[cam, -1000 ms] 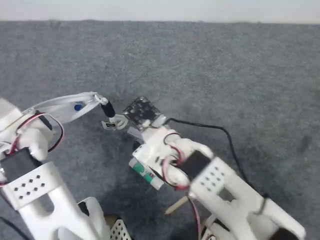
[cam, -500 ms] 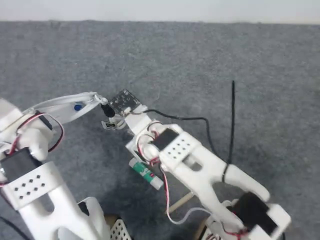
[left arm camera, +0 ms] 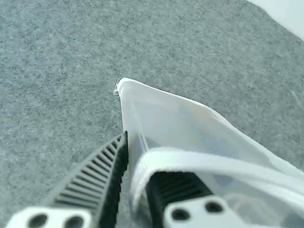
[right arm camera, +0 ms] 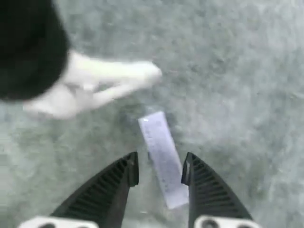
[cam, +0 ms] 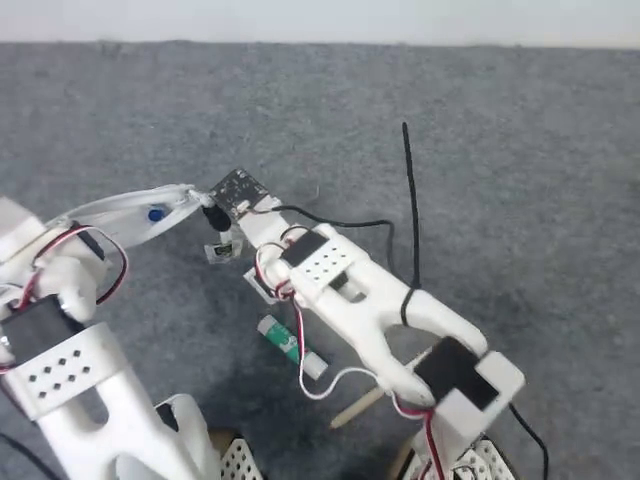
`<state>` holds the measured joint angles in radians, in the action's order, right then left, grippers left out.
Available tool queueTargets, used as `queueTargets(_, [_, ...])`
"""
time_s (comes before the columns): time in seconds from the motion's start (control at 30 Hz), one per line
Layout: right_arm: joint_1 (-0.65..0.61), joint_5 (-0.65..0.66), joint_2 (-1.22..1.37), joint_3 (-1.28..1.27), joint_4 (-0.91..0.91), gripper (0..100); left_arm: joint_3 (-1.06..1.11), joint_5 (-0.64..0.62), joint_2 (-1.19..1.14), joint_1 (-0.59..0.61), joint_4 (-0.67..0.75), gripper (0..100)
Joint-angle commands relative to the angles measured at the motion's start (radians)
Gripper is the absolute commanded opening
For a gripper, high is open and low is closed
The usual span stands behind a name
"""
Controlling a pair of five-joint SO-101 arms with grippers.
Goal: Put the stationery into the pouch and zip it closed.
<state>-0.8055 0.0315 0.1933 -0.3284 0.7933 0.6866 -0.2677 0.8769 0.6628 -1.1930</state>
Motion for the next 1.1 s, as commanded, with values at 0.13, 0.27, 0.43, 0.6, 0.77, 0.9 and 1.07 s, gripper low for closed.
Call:
queueTargets(0.13, [0.030,0.020,0.076,0.098,-0.018,14.8,-0.053,-0.008,0.002,0.005,0.029,1])
queueTargets(0.27, [0.030,0.021,0.087,0.097,-0.010,11.9,-0.053,-0.008,0.002,0.005,0.029,1])
queueTargets(0.43, [0.031,0.103,0.087,0.092,-0.010,0.6,-0.053,-0.008,0.002,0.005,0.029,1])
queueTargets(0.6, [0.062,0.080,0.084,0.097,0.039,0.6,-0.051,-0.008,0.002,0.005,0.029,1])
queueTargets(0.77, [0.117,0.037,0.025,0.092,0.122,0.6,-0.051,-0.008,0.002,0.005,0.029,1])
queueTargets(0.9, [0.148,0.035,-0.024,0.092,0.199,0.6,-0.051,-0.008,0.002,0.005,0.029,1])
queueTargets(1.07, [0.150,0.035,-0.028,0.092,0.232,1.5,-0.051,-0.008,0.002,0.005,0.029,1])
